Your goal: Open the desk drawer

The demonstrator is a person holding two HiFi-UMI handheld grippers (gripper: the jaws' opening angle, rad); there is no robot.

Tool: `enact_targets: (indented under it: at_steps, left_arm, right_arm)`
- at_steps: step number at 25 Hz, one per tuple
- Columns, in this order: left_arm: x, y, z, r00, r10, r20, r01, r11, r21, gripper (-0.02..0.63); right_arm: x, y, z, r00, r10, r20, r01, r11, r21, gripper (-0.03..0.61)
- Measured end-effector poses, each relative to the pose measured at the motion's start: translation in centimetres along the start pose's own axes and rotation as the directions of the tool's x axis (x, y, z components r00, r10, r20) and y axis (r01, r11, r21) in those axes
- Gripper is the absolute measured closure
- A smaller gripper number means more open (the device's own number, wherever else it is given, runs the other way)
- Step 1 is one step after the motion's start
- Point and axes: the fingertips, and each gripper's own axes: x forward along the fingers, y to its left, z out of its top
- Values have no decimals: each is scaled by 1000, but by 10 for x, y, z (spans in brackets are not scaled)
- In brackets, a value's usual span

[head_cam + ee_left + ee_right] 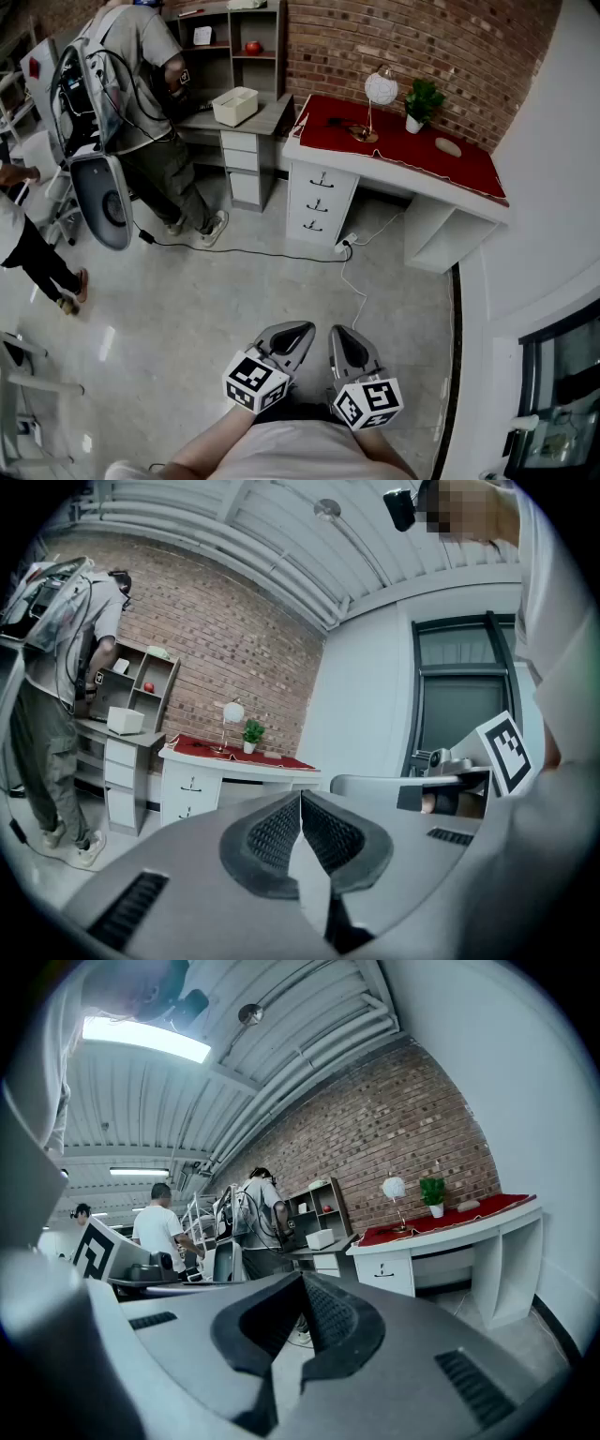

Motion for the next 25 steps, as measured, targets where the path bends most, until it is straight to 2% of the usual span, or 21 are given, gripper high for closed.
enact_targets:
  at_steps: [10,19,25]
  left_arm:
    - [-12,-6,-8,1000,9,-21,-10,1000,-16,601]
    - [-17,-9,-9,1000,5,-25,-6,1000,-17,601]
    - [-24,-11,-7,1000,-8,-14,7,1000,-14,601]
  right_arm:
    - [-13,0,-9,999,-29,-28,30,999,15,561]
    - [-17,0,1,998,-54,26,53,998,27,561]
    - [-18,2,-2,997,-72,26,71,997,32,561]
